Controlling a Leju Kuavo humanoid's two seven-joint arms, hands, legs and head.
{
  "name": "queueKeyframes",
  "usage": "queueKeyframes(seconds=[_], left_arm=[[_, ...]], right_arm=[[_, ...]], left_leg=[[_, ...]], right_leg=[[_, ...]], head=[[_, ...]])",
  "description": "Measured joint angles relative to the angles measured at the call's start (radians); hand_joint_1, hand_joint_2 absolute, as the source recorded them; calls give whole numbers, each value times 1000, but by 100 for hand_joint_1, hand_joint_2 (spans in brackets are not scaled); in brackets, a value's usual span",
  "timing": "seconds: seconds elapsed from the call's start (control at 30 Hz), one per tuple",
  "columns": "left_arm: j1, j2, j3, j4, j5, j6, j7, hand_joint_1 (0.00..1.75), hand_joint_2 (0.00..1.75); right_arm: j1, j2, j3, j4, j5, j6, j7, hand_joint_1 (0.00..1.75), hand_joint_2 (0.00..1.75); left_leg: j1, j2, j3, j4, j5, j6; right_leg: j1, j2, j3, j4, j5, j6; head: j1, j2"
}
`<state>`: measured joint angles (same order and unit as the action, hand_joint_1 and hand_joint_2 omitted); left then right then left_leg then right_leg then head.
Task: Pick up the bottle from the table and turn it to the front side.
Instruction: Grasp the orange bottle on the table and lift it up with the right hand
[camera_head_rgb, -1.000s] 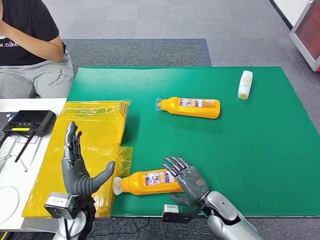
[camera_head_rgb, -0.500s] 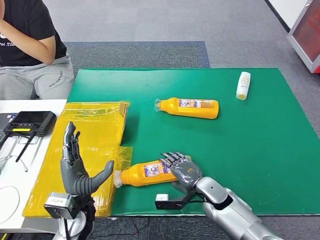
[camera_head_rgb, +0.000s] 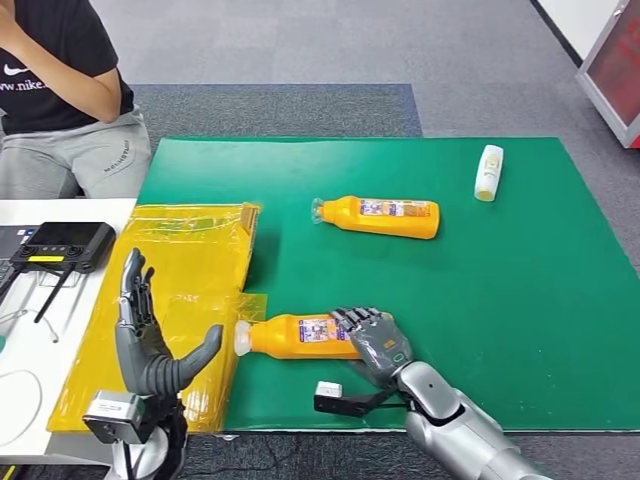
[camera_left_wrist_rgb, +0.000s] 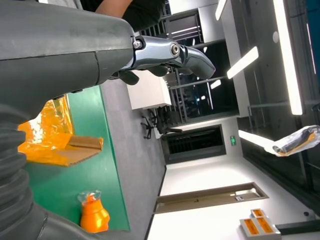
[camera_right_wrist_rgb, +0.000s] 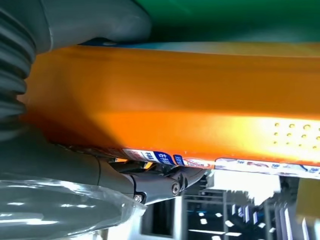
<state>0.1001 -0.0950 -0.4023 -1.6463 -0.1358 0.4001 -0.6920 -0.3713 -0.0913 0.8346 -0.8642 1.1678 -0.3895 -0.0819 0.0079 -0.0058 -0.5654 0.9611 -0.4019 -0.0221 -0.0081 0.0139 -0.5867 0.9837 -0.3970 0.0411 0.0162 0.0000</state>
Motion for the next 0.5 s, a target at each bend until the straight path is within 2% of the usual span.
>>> queueKeyframes(seconds=[0.13, 0.3, 0.5], left_arm=[[2, -1, 2, -16, 10, 13, 0, 0, 175], [7, -3, 4, -48, 42, 49, 0, 0, 175], [10, -7, 7, -73, 55, 61, 0, 0, 175]], right_arm=[[74, 25, -70, -44, -127, -58, -91, 175, 175], [153, 59, -155, -105, -287, -67, -212, 175, 175], [207, 76, -202, -151, -324, -62, -245, 175, 175]], left_leg=[[0, 0, -2, 0, -2, -1], [0, 0, -6, 0, -3, -2], [0, 0, -9, 0, -3, -2]], right_leg=[[0, 0, -3, 0, -2, -1], [0, 0, -6, 0, -3, -2], [1, 0, -9, 0, -3, -2]], head=[[0, 0], [0, 0], [0, 0]])
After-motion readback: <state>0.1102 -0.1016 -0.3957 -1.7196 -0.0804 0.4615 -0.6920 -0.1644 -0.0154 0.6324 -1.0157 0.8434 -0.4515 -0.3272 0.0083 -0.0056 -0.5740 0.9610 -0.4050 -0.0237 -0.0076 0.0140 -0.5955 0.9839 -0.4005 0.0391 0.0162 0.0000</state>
